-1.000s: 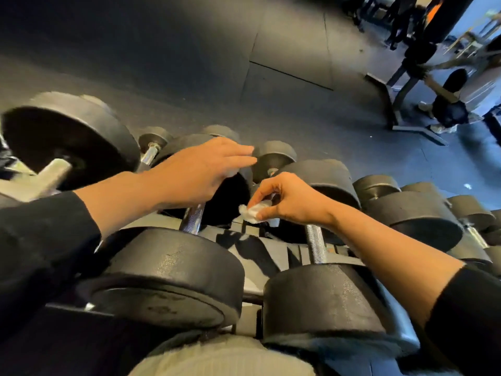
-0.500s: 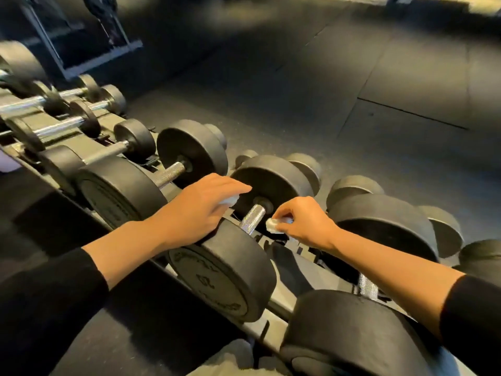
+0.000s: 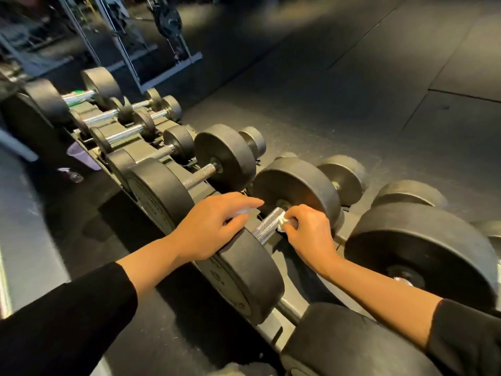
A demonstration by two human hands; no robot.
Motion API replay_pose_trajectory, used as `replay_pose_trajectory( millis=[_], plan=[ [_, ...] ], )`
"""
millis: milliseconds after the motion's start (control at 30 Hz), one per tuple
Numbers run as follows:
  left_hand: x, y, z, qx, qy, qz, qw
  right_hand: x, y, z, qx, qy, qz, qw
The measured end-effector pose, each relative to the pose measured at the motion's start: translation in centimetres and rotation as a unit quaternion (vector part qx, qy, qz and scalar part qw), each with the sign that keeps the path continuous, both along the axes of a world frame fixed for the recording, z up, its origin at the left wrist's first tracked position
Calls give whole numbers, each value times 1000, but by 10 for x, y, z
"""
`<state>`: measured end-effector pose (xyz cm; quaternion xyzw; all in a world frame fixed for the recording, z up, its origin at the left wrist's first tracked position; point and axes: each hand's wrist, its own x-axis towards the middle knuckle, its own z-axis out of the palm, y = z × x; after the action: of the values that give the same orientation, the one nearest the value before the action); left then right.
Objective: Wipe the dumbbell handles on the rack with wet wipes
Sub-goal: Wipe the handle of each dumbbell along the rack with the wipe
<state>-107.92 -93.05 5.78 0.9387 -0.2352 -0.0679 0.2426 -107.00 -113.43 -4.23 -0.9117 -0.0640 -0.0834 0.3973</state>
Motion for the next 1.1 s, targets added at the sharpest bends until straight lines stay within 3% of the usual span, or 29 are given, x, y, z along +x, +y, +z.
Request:
replay_pose_trajectory(
  millis=[333, 600, 667, 833, 967, 1100],
  plan=[
    [0, -4, 5, -4, 16, -2, 1000, -18, 16, -11, 145, -15, 10, 989],
    [1, -3, 3, -23, 25, 8, 999, -25, 24, -8, 242, -9, 155, 958],
    [0, -2, 3, -25, 23, 7, 999, -24, 26, -5, 243, -29, 165, 955],
    [0, -3, 3, -30, 30, 8, 999, -6, 7, 2, 213, -123, -6, 969],
    [-1, -3, 5, -31, 36, 12, 999, -5, 9, -11, 78, -63, 34, 994],
    [-1, -4, 5, -34, 34, 11, 999, -6, 11, -8, 66, -66, 33, 995]
  ],
)
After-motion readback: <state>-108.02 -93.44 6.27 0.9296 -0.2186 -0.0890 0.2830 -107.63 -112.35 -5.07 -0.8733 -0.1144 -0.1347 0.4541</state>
